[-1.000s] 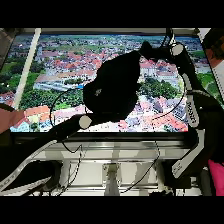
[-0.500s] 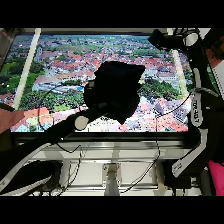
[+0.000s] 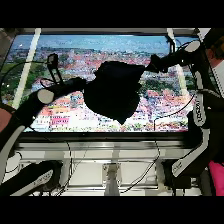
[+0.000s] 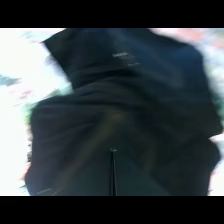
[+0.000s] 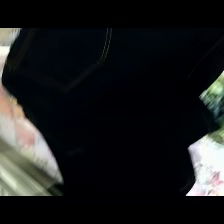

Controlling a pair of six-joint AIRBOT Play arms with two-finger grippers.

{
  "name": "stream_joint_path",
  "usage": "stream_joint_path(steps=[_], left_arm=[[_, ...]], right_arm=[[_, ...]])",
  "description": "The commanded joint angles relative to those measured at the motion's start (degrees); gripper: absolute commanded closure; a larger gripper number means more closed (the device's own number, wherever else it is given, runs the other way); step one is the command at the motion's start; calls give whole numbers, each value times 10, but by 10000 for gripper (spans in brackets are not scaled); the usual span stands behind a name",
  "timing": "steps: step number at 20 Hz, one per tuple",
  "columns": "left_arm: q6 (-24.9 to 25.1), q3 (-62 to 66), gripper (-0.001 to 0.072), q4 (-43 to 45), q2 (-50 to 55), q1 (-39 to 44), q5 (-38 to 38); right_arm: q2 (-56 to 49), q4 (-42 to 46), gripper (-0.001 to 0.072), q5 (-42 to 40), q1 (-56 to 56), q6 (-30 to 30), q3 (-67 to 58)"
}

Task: Fold the clothes and pants, and hang the long-sleeved shirts on hangers.

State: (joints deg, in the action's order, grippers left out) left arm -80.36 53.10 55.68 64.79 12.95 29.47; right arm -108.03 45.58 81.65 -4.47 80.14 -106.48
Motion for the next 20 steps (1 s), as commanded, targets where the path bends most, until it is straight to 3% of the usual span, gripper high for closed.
stream_joint_path(steps=[1, 5, 8, 9, 10, 11, 12, 14, 20], left_arm=[[59, 38, 691, -8, 41, -85, 154], [110, 38, 692, -8, 51, -89, 151], [118, 38, 692, -8, 51, -89, 151], [118, 38, 692, -8, 51, -89, 149], [118, 38, 691, -9, 51, -87, 147], [118, 38, 691, -9, 51, -87, 146], [118, 38, 691, -9, 51, -87, 147], [118, 38, 691, -9, 51, -87, 147], [118, 38, 691, -8, 51, -87, 147]], right_arm=[[28, -55, 707, 37, 2, -50, 115], [142, -69, 707, -19, 1, -94, 344], [234, -179, 704, -49, 9, -112, 530], [251, -209, 674, -51, 19, -109, 577], [260, -220, 530, -53, 34, -92, 610], [263, -219, 256, -66, 57, -67, 632], [262, -209, 29, -83, 83, -45, 643], [262, -197, 27, -122, 130, -8, 644], [262, -204, 29, -241, 174, 15, 640]])
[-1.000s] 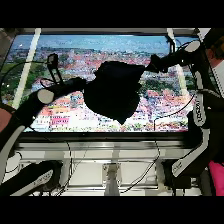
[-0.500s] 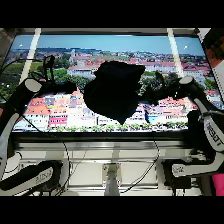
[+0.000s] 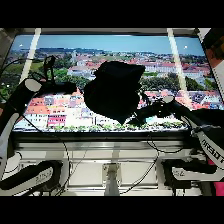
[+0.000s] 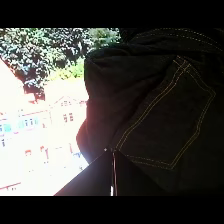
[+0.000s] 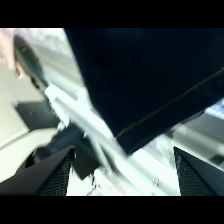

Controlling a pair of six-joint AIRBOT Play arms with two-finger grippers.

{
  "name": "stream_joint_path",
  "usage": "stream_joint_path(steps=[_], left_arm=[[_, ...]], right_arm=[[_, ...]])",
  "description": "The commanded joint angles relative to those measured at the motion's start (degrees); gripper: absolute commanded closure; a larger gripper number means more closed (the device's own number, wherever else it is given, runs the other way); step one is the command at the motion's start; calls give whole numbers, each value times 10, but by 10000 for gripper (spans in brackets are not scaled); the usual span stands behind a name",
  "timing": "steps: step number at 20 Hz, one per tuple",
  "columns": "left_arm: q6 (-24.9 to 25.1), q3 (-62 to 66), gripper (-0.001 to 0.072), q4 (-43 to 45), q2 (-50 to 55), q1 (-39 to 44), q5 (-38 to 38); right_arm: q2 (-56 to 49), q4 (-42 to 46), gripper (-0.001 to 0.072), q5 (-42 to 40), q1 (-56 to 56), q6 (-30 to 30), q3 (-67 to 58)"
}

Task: Fold the clothes and pants, and hang the long-sleeved shirts on hangers.

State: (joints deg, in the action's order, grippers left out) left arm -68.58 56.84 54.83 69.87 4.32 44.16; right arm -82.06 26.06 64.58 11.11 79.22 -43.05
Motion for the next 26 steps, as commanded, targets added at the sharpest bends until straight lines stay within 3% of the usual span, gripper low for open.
stream_joint_path(steps=[1, 2, 3, 4, 5, 6, 7, 8, 9, 10, 12, 15, 17, 22, 23, 26], left_arm=[[1, 1, 691, 0, 0, -1, 0], [0, 1, 691, 0, 0, -1, 0], [1, 1, 691, 0, 0, -1, 0], [1, 1, 691, 0, 0, -1, 0], [1, 1, 691, 0, 0, -1, 0], [1, 1, 691, 0, 0, -1, -1], [1, 1, 691, 0, 0, -1, -2], [1, 0, 691, 0, 1, -1, -6], [1, 0, 692, 0, 4, -1, -15], [1, 0, 692, 0, 10, -1, -30], [0, 0, 693, 0, 35, -1, -55], [6, 0, 693, -45, 87, 0, -41], [64, 0, 692, -99, 109, 3, -24], [273, 0, 694, -275, 117, 23, 15], [299, 0, 694, -284, 119, 30, 34], [305, 0, 694, -295, 143, 41, 92]], right_arm=[[2, -12, 30, -91, 18, 26, 6], [2, -15, 32, -103, 18, 27, 6], [2, -21, 98, -101, 19, 27, 6], [2, -25, 235, -97, 22, 27, 6], [2, -26, 305, -97, 30, 28, 6], [2, -29, 350, -98, 40, 28, 6], [2, -33, 350, -97, 51, 28, 6], [2, -33, 407, -98, 64, 27, 6], [2, -31, 675, -100, 72, 26, 6], [2, -29, 704, -101, 76, 26, 6], [7, 2, 705, -100, 56, 28, 3], [35, 179, 705, -75, -36, 88, 3], [51, 271, 705, -52, -131, 99, 3], [55, 289, 705, -64, -311, 68, -4], [55, 289, 705, -64, -319, 65, -4], [55, 289, 705, -68, -311, 51, -4]])
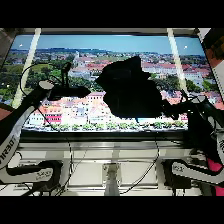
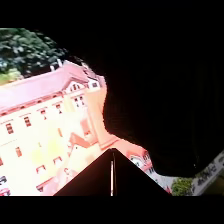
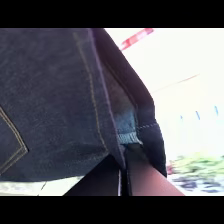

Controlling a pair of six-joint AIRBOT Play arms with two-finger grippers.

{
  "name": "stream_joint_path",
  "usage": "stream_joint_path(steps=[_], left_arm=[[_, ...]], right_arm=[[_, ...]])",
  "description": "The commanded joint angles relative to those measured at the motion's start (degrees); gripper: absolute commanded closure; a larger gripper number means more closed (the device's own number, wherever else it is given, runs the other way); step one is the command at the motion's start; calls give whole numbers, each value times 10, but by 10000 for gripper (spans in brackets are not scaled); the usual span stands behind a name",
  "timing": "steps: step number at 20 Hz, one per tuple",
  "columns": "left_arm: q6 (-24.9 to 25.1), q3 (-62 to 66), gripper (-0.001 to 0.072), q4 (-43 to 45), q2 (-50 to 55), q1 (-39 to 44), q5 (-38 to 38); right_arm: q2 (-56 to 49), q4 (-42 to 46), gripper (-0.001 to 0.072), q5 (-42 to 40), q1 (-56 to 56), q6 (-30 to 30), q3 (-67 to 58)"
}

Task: Fold the clothes and pants, and hang the long-sleeved shirts on hangers.

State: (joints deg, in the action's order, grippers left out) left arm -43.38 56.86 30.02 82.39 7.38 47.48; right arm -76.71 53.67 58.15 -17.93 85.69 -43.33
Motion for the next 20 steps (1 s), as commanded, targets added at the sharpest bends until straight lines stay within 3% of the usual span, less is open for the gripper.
stream_joint_path(steps=[1, 2, 3, 4, 5, 6, 10, 15, 20], left_arm=[[53, 0, 692, -67, 30, 11, 78], [53, 0, 688, -88, 42, 12, 80], [53, 0, 630, -111, 52, 14, 80], [49, 0, 443, -143, 61, 15, 80], [20, 0, 306, -174, 71, 19, 79], [-14, 0, 283, -197, 83, 24, 76], [-76, 0, 279, -172, 136, 34, 76], [-77, 0, 279, -179, 160, 64, 74], [-76, 0, 273, -257, 160, 88, 9]], right_arm=[[2, 9, 705, -3, -18, -14, -1], [2, 5, 705, -3, -16, -14, -1], [2, 1, 705, -2, -13, -14, -2], [2, 0, 705, -1, -10, -15, -2], [2, -1, 705, 1, -8, -19, -3], [2, -9, 705, 4, -5, -29, -3], [2, -30, 705, 11, 7, -48, -3], [2, -54, 705, 12, 13, -60, -3], [2, -63, 705, 31, 13, -74, -3]])
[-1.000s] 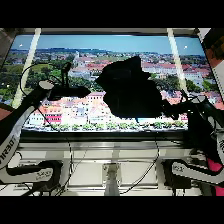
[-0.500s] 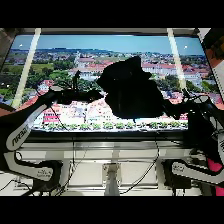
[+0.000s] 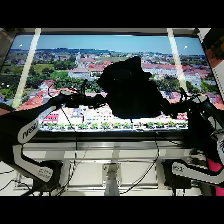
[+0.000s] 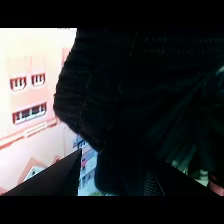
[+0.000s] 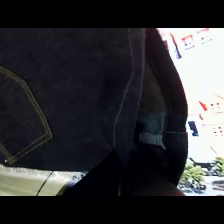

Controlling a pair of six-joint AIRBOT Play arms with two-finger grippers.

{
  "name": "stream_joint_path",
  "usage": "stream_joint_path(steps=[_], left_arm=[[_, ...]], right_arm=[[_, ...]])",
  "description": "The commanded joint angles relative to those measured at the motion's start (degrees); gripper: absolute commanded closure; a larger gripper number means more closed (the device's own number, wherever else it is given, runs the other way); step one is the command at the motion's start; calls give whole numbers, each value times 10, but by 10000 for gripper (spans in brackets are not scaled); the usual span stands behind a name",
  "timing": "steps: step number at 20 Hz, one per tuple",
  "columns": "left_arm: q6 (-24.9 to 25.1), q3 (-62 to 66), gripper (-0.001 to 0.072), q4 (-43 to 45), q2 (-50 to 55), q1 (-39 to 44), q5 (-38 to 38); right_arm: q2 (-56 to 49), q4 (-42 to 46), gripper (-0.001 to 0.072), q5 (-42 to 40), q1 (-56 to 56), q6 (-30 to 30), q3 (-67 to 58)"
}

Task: Fold the clothes and pants, and hang the long-sleeved shirts on hangers.

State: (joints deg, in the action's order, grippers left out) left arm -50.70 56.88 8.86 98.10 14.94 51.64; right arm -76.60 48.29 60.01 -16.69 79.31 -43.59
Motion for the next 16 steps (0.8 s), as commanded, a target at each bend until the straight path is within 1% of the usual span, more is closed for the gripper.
stream_joint_path(steps=[1, 2, 3, 4, 5, 7, 8, 10, 11, 13, 15, 16], left_arm=[[-3, 0, 274, -55, 3, 16, -44], [-3, 0, 305, -60, 3, 20, -54], [-3, 0, 459, -62, 3, 22, -65], [11, 0, 692, -61, 2, 22, -66], [36, 0, 694, -64, 1, 19, -65], [52, 0, 695, -57, -16, 7, -63], [59, 0, 696, -38, -34, -2, -62], [55, 0, 697, 43, -90, -22, -63], [33, 0, 696, 104, -127, -31, -64], [-40, 0, 697, 258, -202, -39, -63], [-112, 0, 697, 410, -265, -27, -41], [-139, 0, 696, 462, -287, -14, -26]], right_arm=[[0, -12, 705, 16, 1, -10, 0], [0, -17, 705, 17, 1, -10, 0], [0, -21, 705, 17, 1, -10, 0], [0, -21, 705, 17, 0, -10, 0], [0, -21, 705, 18, 0, -10, 0], [0, -20, 705, 23, 0, -10, 0], [0, -20, 705, 26, 0, -10, 0], [0, -21, 705, 45, 1, -10, 0], [0, -26, 705, 61, 1, -10, 0], [0, -51, 705, 93, 1, -10, 0], [1, -97, 706, 116, 3, -23, 0], [1, -119, 706, 122, 8, -26, 0]])
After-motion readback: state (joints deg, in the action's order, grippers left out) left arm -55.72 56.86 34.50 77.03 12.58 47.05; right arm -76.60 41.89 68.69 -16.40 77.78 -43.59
